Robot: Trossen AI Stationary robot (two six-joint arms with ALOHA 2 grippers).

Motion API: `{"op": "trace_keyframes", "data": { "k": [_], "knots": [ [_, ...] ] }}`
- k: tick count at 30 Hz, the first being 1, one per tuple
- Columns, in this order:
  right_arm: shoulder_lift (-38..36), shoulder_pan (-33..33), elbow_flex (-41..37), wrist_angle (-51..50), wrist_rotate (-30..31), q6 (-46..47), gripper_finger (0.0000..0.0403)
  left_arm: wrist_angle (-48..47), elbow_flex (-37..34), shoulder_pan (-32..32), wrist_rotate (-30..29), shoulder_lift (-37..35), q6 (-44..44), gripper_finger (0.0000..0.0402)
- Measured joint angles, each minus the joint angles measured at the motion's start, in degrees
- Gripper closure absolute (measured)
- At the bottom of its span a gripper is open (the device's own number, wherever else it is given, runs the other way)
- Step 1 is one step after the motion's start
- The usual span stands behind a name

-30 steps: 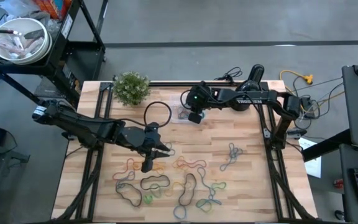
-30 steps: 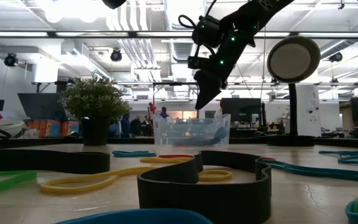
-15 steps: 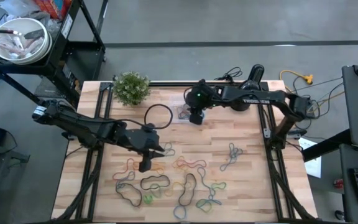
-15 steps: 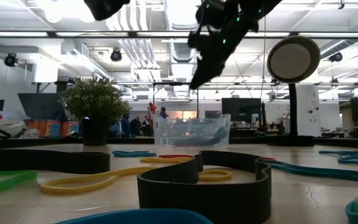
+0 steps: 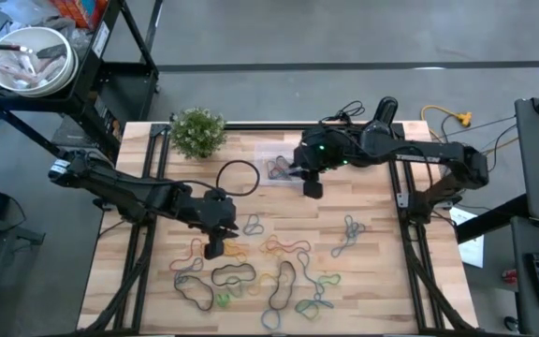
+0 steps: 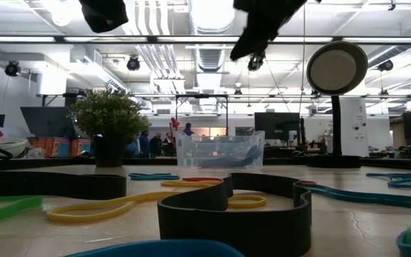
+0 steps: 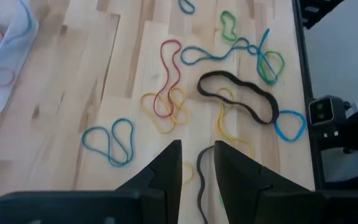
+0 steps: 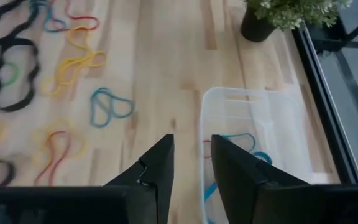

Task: Pick and place rubber bands into bin
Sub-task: Put the yellow rubberband into the transparent bin

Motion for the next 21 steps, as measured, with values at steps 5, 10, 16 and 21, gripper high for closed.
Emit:
{"op": "trace_keyframes", "data": {
  "k": [5,10,16,21],
  "knots": [
    [-3.7,2.6,0.0,-4.8,-1.3,0.1,0.031,-5.6,0.0,-0.1,1.7,0.0,-3.0,0.0324],
    [-7.4,5.7,-0.2,-8.2,-1.3,0.4,0.0316,-9.6,0.0,-0.5,3.3,0.0,-4.6,0.0324],
    [-11.2,9.8,-0.7,-10.0,-1.4,2.6,0.0319,-10.4,0.0,-2.0,3.4,1.1,-4.6,0.0324],
    [-13.2,13.3,-0.8,-10.2,-1.4,5.2,0.0317,-11.0,-0.7,-3.4,3.2,3.4,-4.2,0.0324]
  ]
}}
